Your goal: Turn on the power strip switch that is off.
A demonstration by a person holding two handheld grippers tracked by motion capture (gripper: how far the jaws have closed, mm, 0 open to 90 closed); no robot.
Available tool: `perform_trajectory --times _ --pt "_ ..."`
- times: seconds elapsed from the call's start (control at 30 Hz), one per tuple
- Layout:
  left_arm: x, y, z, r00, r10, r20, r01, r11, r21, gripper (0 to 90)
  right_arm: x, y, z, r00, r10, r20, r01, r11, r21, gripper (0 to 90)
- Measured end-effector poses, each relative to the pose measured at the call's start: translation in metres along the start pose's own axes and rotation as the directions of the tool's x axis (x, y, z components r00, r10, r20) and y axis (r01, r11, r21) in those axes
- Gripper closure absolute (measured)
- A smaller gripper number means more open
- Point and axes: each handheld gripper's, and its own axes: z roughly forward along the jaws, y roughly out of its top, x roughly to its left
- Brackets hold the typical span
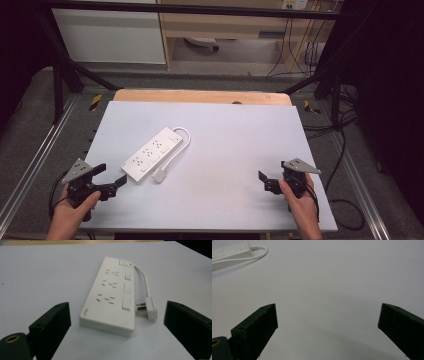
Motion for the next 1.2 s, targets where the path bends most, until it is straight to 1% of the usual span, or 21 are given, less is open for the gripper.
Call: perform_trajectory --times 0.1,0.13,0.17,0.2,0.23,0.33,0.5,0.6,0.73,0.83,0.93,1.2 --pt "0.0 0.004 -0.002 1.0 0.006 0.004 -0.006 1.0 -0.005 7.5 0.0 0.0 -0.001 1.0 0.006 0.0 -0.006 1.0 -0.008 2.9" --pt "0.0 0.008 -0.003 0.9999 0.007 0.011 -0.007 0.9999 -0.014 7.5 0.0 0.0 -0.001 1.0 0.009 -0.001 -0.009 1.0 -0.006 2.9" --pt "0.0 0.008 -0.003 0.9999 0.007 0.011 -0.007 0.9999 -0.014 7.6 0.0 0.0 -0.001 1.0 0.009 -0.001 -0.009 1.0 -0.006 2.9" --pt "0.0 0.01 -0.003 0.9998 0.015 0.011 -0.015 0.9998 -0.015 7.6 0.0 0.0 -0.001 1.0 0.006 -0.001 -0.006 1.0 -0.004 2.9" --pt "0.0 0.013 -0.004 0.9998 0.021 0.007 -0.021 0.9996 -0.019 7.7 -0.001 0.0 0.0 0.9999 0.012 -0.004 -0.012 1.0 0.001 2.9" --pt "0.001 0.016 -0.004 0.9999 0.012 0.011 -0.012 0.9995 -0.031 7.7 -0.001 0.0 0.0 0.9999 0.013 -0.005 -0.013 1.0 0.001 2.9" --pt "0.0 0.019 -0.005 0.9995 0.025 0.017 -0.024 0.9994 -0.026 7.7 0.0 0.0 0.0 0.9999 0.014 -0.009 -0.014 1.0 0.003 2.9" --pt "-0.001 0.02 -0.006 0.9995 0.024 0.02 -0.023 0.9993 -0.029 7.7 -0.001 0.0 -0.001 0.9998 0.016 -0.011 -0.016 1.0 0.001 2.9" --pt "0.0 0.022 -0.006 0.9995 0.028 0.016 -0.028 0.9991 -0.031 7.7 -0.001 0.0 -0.002 0.9997 0.02 -0.012 -0.02 1.0 -0.002 2.8" --pt "-0.001 0.024 -0.005 0.9996 0.026 0.014 -0.025 0.9993 -0.029 7.7 -0.001 0.0 -0.001 0.9998 0.014 -0.013 -0.014 1.0 0.001 2.7" --pt "-0.002 0.027 -0.005 0.9993 0.036 0.01 -0.036 0.9988 -0.033 7.7 -0.001 0.0 -0.001 0.9998 0.013 -0.015 -0.013 1.0 0.0 2.7" --pt "-0.004 0.03 -0.004 0.9991 0.041 0.008 -0.041 0.9986 -0.033 7.3 0.0 0.0 -0.002 0.9998 0.014 -0.017 -0.014 1.0 -0.001 2.7"
